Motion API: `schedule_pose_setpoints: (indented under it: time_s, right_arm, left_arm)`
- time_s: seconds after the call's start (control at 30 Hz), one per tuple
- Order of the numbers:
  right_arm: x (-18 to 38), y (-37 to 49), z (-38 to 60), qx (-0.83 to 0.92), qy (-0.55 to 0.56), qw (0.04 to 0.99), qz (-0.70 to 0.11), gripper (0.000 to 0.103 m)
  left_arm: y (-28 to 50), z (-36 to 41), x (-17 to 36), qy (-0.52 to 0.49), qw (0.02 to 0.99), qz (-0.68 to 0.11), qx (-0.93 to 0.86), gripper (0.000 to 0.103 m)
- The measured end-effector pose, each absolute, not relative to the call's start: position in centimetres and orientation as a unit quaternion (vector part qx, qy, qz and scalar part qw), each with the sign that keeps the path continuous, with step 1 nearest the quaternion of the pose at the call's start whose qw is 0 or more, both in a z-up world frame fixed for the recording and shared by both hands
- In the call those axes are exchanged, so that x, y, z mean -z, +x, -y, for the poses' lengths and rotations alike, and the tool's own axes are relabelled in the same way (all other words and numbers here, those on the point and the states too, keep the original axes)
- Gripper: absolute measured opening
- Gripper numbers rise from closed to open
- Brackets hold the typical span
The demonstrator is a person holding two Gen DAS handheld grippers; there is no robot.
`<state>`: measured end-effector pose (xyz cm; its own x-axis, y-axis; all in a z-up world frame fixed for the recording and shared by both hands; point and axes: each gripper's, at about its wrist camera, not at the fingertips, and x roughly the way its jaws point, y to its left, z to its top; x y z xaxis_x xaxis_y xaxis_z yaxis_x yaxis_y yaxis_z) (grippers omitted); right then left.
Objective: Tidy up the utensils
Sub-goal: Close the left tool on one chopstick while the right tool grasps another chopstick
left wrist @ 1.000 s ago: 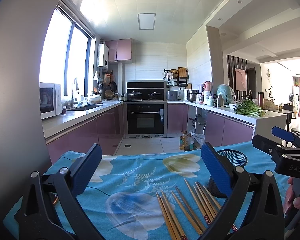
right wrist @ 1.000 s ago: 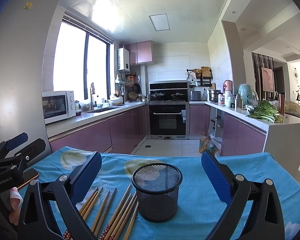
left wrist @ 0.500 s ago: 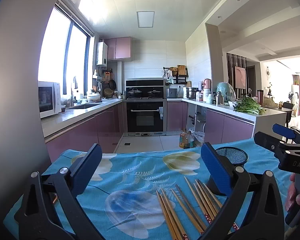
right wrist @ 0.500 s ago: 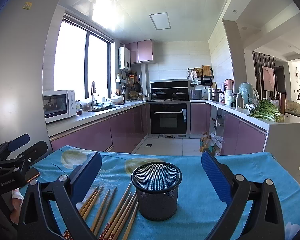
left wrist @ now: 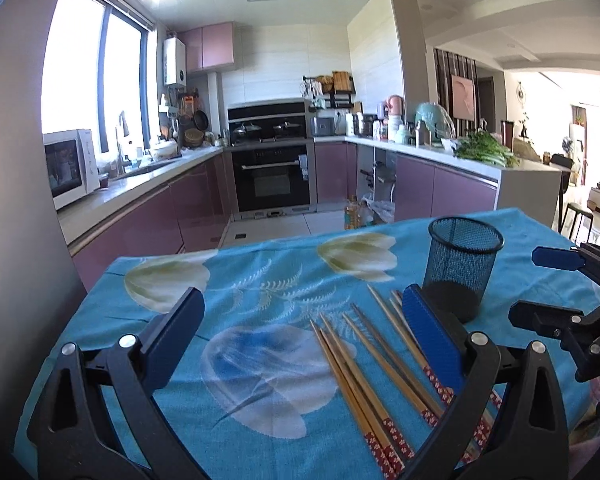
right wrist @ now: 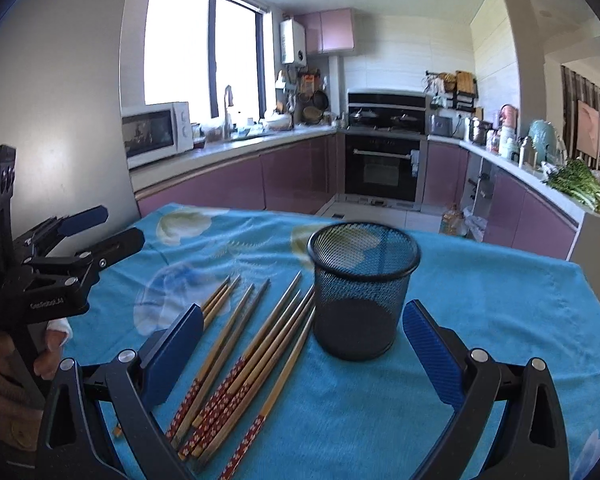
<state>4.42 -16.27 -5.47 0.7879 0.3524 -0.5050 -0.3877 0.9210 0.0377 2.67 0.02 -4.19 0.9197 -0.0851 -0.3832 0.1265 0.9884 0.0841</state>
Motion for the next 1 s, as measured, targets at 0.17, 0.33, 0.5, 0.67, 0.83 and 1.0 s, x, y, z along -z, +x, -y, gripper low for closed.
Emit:
schedule_pose_setpoints:
  time_s: [0.17, 0.33, 0.5, 0.67, 0.83, 1.0]
  right_arm:
    - [8.2, 5.9, 15.4, -0.203, -0.040, 0.920, -0.334, 0.071]
    - [10.1, 7.6, 15.3, -0.196, -0.028, 0.901, -0.386, 0.051]
    - [10.5, 8.3, 15.4, -0.191, -0.018, 0.893, -0.408, 0.046]
    - [10.6, 8.9, 15.3, -0.186, -0.034, 0.891, -0.413, 0.043]
    - [10.6, 9.1, 15.2, -0.179, -0.049, 0.891, -0.415, 0.035]
    - [10.5, 9.5, 15.3, -0.174, -0.050, 0.889, -0.421, 0.031]
  left_arm:
    - [4.3, -0.3, 6.5, 0.067, 0.960, -0.261, 0.077, 0.096]
    - [6.0, 0.0, 9.2, 0.090, 0.936, -0.330, 0.085, 0.083]
    - [6.7, 0.6, 10.8, 0.114, 0.922, -0.358, 0.089, 0.078]
    - [7.7, 0.4, 11.4, 0.105, 0.912, -0.385, 0.095, 0.064]
    - [7.9, -0.2, 11.7, 0.089, 0.903, -0.405, 0.115, 0.049]
    - [8.2, -0.5, 11.9, 0.080, 0.894, -0.421, 0.129, 0.044]
